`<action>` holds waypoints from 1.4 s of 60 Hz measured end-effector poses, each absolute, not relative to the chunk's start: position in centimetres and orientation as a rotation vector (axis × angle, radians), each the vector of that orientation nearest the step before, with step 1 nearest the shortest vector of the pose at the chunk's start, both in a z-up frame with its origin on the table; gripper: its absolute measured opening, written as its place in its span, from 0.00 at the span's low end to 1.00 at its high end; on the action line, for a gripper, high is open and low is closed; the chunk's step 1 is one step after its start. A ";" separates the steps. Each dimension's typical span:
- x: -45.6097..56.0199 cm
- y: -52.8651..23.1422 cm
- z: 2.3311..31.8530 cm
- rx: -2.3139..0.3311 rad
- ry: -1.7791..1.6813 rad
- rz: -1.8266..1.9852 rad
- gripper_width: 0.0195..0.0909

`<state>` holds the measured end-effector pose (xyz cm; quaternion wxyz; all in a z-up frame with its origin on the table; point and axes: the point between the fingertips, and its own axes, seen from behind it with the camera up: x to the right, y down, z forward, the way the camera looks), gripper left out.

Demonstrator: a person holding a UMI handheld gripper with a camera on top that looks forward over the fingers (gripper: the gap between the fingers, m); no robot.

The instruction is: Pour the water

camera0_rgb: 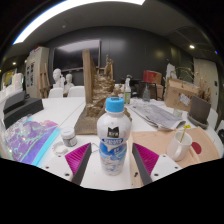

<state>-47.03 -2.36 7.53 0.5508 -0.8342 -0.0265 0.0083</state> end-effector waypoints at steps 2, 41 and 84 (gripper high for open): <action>-47.0 -1.7 6.9 -1.983 -0.060 0.022 0.85; -46.2 0.7 9.7 -1.913 -0.042 0.135 0.23; -36.0 5.0 17.6 -1.223 1.407 1.722 0.23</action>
